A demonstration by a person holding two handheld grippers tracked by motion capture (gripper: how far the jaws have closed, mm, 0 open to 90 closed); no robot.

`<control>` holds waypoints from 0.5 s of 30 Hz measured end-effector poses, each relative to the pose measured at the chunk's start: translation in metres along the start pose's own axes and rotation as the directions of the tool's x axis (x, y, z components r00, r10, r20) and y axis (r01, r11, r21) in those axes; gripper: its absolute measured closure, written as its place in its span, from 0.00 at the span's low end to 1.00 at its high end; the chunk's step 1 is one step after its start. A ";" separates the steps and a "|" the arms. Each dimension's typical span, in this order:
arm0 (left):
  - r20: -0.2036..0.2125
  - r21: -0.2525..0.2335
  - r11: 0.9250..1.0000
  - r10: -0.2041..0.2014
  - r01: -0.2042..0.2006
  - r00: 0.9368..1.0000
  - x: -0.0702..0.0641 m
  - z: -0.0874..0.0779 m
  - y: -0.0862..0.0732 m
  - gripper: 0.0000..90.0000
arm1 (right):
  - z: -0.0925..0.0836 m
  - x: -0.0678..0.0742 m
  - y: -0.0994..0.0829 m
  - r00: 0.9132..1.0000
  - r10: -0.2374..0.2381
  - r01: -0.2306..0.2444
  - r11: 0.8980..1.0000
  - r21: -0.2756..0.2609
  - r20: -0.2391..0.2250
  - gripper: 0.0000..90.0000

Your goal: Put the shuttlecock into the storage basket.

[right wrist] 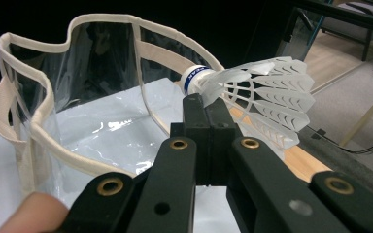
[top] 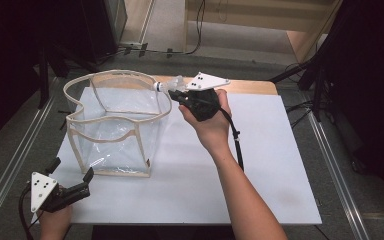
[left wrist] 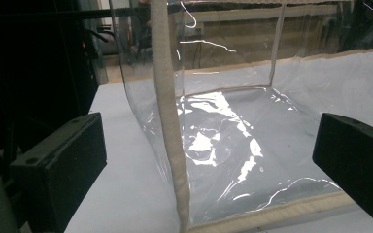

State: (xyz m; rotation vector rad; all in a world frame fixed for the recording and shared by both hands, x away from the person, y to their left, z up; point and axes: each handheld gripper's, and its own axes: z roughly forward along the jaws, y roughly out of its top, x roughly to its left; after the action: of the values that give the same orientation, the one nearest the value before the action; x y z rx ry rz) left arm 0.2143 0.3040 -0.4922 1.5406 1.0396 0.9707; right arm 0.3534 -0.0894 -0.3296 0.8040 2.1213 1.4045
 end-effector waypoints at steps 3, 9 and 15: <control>0.000 0.000 1.000 -0.001 0.001 1.000 0.000 0.000 0.000 0.00 | 0.002 0.002 0.002 1.000 -0.008 0.008 1.000 -0.003 -0.010 0.98; 0.000 0.000 1.000 -0.002 0.002 1.000 0.000 0.000 0.000 0.00 | 0.005 0.008 0.004 1.000 -0.012 0.012 1.000 -0.004 -0.023 0.98; 0.000 0.001 1.000 0.000 0.000 1.000 0.000 0.000 0.000 0.00 | 0.008 0.013 0.008 0.999 -0.021 0.021 1.000 -0.010 -0.037 0.98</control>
State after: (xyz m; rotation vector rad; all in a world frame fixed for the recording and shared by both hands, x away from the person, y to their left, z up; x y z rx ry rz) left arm 0.2143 0.3043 -0.4921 1.5417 1.0394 0.9703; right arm 0.3512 -0.0727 -0.3264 0.7560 2.1430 1.4277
